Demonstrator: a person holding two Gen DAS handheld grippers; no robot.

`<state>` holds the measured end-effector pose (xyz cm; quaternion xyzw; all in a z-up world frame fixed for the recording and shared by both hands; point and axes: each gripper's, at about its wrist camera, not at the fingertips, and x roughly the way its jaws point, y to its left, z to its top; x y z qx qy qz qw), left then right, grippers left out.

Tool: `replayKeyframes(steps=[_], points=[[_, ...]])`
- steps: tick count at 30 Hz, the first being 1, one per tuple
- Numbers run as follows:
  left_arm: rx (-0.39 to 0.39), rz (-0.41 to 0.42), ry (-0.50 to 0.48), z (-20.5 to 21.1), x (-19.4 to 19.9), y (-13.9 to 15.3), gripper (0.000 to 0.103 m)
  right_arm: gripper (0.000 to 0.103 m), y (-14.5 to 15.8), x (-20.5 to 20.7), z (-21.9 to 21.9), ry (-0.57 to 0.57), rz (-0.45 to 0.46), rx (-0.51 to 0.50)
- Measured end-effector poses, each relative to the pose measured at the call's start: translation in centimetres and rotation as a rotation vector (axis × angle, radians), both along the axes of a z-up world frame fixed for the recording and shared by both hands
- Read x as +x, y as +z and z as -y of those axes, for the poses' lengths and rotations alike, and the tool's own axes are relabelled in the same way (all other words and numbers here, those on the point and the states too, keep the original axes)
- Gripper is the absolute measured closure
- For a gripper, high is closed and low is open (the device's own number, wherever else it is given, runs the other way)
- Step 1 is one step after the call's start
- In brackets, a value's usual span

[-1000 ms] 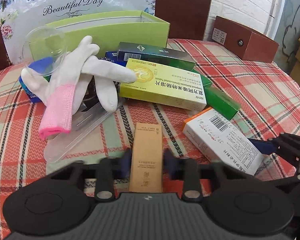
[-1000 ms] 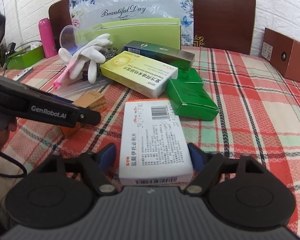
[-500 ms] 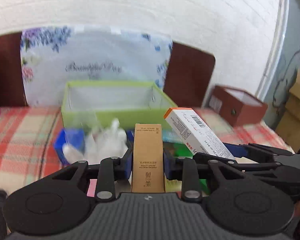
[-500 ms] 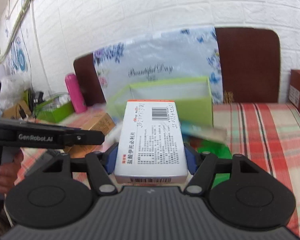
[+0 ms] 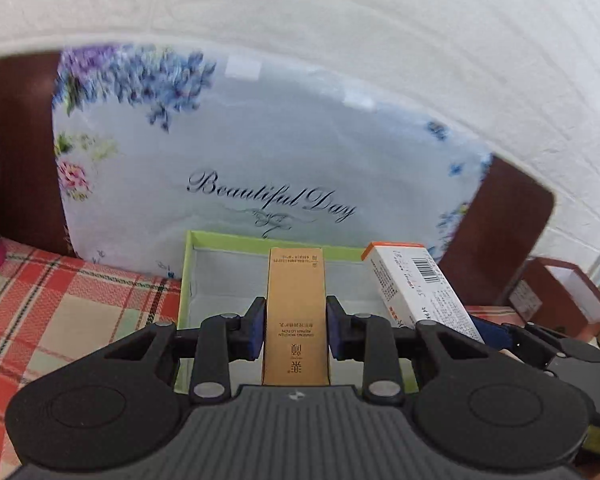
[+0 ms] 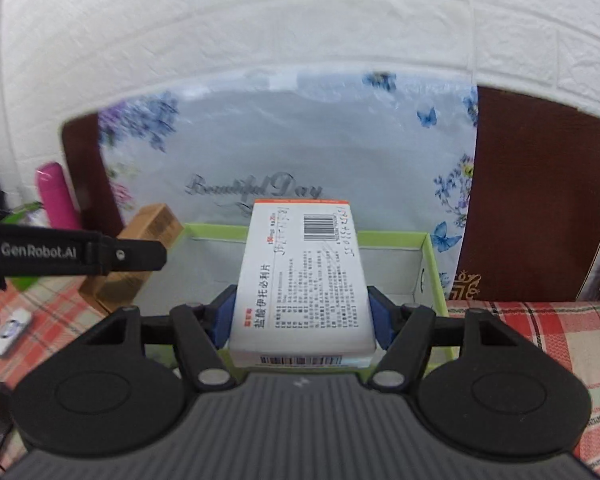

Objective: Organize objects
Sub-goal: 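Carry both boxes into the lime-green box and open both tools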

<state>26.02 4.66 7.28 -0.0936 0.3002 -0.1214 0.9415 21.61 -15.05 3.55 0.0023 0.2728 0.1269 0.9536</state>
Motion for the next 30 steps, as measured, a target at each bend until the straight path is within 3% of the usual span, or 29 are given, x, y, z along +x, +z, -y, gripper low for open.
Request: replayKeyframes(steps=[4, 8, 10, 11, 12, 13, 18, 30], points=[[0.021, -0.074, 0.009, 0.2, 3.4, -2.0, 0.071, 0.038, -2.5, 3.7, -0.6, -0.025, -0.072, -0.025], [0.029, -0.083, 0.016, 0.2, 5.6, -2.9, 0.07, 0.038, -4.4, 5.7, -1.2, -0.005, -0.122, -0.04], [0.041, -0.096, 0.028, 0.1, 6.5, -3.2, 0.03, 0.034, -5.4, 6.2, -1.8, 0.037, -0.142, -0.059], [0.044, -0.096, 0.045, 0.0, 6.6, -3.2, 0.026, 0.029, -5.7, 6.2, -1.8, 0.04, -0.138, -0.063], [0.041, -0.087, 0.061, -0.2, 6.9, -3.3, 0.026, 0.016, -6.0, 6.1, -1.6, 0.023, -0.124, -0.062], [0.031, -0.072, 0.057, -0.4, 7.0, -3.3, 0.026, 0.011, -6.0, 6.1, -1.4, -0.001, -0.109, -0.06], [-0.014, -0.055, 0.041, -0.6, 7.4, -3.4, 0.027, 0.011, -6.0, 6.0, -0.4, -0.035, -0.152, -0.044], [0.006, -0.068, -0.041, 2.0, 3.7, -3.3, 0.027, 0.011, -5.4, 4.3, 1.9, -0.091, -0.211, -0.062]])
